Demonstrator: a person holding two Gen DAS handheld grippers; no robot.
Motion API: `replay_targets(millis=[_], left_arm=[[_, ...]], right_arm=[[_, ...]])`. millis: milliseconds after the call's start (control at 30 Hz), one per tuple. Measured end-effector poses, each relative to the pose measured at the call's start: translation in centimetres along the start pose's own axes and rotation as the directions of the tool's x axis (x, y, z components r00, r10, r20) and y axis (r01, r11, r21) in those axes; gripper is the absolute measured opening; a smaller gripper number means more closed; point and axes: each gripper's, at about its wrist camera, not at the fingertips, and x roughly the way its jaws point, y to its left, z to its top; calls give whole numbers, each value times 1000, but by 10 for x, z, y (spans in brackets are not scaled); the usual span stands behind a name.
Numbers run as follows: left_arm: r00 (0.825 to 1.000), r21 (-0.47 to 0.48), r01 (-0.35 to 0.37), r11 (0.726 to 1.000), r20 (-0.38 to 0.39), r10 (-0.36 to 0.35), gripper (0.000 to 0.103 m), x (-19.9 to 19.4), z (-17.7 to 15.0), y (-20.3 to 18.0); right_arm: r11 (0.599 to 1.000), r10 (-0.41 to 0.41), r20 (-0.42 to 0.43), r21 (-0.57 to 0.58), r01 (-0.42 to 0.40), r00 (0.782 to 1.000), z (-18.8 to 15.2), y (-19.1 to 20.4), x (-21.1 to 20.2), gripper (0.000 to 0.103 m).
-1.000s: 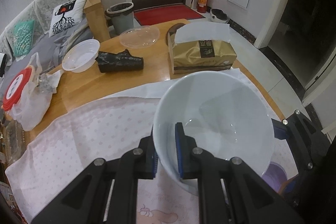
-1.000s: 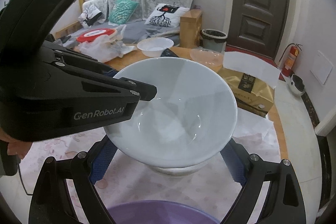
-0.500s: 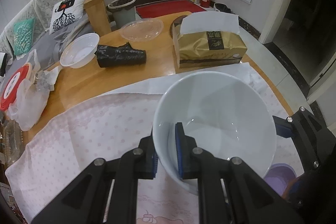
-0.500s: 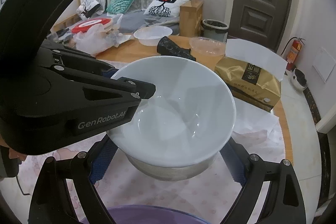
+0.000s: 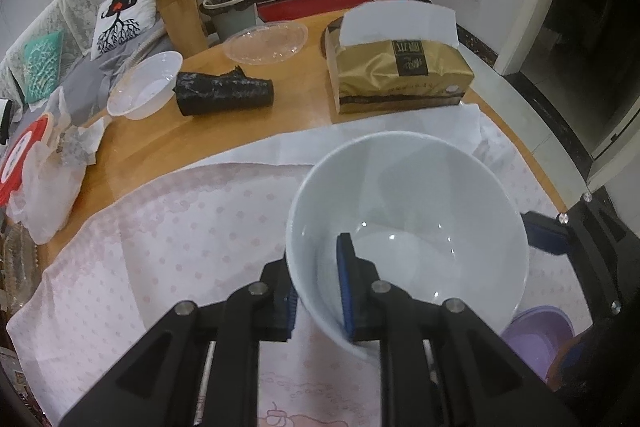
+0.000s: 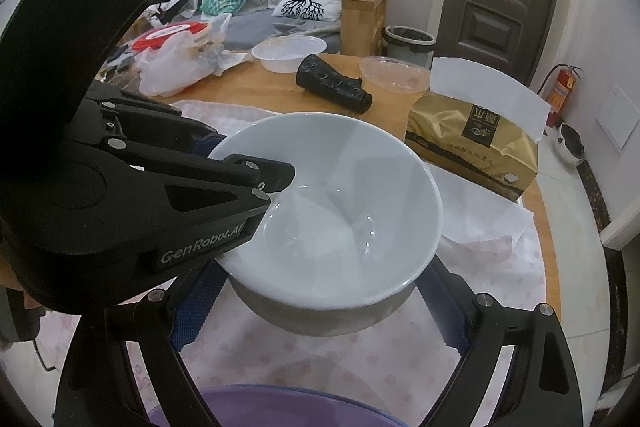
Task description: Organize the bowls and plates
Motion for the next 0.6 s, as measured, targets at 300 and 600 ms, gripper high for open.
replay_targets(millis=[300, 600], left_arm=[[1000, 12, -12, 1000, -10, 12, 16, 4, -4, -2], [1000, -4, -15, 1000, 2, 15, 22, -1, -4, 6]], right_arm=[[1000, 6, -1, 3, -6, 1000, -3, -1, -3, 92], [999, 32, 9, 8, -32, 999, -10, -4, -4, 94]])
